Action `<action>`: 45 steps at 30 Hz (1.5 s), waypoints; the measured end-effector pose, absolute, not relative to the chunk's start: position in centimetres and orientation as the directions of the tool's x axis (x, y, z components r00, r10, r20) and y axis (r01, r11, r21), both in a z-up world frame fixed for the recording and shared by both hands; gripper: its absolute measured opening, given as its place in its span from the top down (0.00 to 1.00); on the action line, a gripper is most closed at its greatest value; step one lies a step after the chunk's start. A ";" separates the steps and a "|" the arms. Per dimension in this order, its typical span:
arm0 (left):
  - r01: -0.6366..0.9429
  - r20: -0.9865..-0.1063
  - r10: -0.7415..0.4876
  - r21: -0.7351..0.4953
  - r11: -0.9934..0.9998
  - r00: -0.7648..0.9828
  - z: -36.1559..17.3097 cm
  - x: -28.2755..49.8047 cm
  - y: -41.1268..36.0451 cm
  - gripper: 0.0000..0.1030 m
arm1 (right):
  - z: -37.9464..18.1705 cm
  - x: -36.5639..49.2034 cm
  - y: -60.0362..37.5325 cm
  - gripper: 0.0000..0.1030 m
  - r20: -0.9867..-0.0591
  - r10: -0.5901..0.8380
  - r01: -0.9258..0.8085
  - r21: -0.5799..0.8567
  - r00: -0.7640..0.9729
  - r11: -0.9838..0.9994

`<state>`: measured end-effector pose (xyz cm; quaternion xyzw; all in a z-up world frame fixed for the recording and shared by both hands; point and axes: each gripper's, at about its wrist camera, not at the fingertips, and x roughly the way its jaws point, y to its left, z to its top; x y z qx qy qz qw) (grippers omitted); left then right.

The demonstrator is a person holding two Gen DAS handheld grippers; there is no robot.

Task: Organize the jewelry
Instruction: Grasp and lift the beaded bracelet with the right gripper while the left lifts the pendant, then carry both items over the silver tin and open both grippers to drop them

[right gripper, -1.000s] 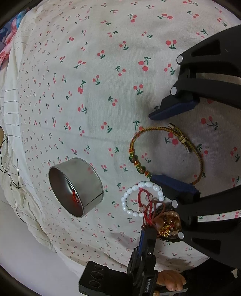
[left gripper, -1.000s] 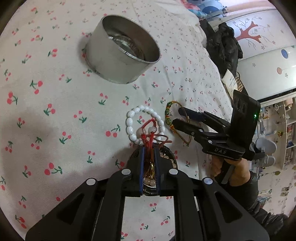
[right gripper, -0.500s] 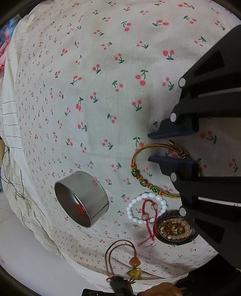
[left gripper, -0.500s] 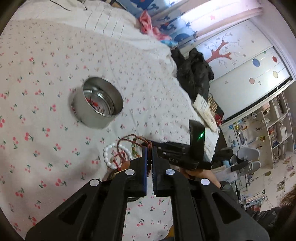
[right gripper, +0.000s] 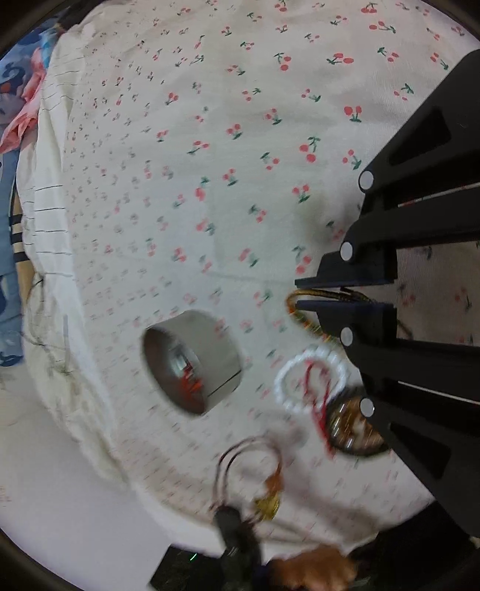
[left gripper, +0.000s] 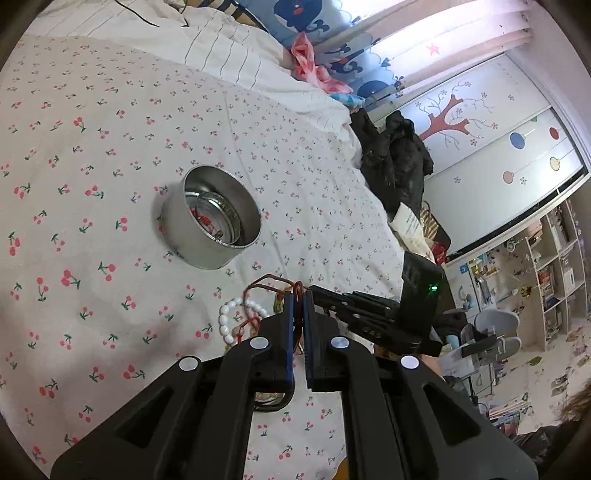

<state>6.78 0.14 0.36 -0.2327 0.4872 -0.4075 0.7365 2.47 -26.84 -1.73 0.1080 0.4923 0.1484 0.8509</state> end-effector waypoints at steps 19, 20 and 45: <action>0.453 -0.482 -0.827 -0.692 0.562 0.290 3.3 8.6 -2.7 0.96 | 3.8 4.1 -28.0 0.96 -0.580 0.565 -0.167 0.597 0.586 0.785; 0.451 -0.479 -0.827 -0.693 0.562 0.295 3.3 8.7 -2.8 0.96 | 3.9 4.3 -27.9 0.96 -0.567 0.577 -0.165 0.614 0.588 0.772; 0.236 -0.679 -0.559 -0.514 0.825 0.476 0.1 15.3 -2.5 0.39 | 3.6 11.5 -24.5 0.96 -0.493 0.585 -0.136 0.679 0.644 0.722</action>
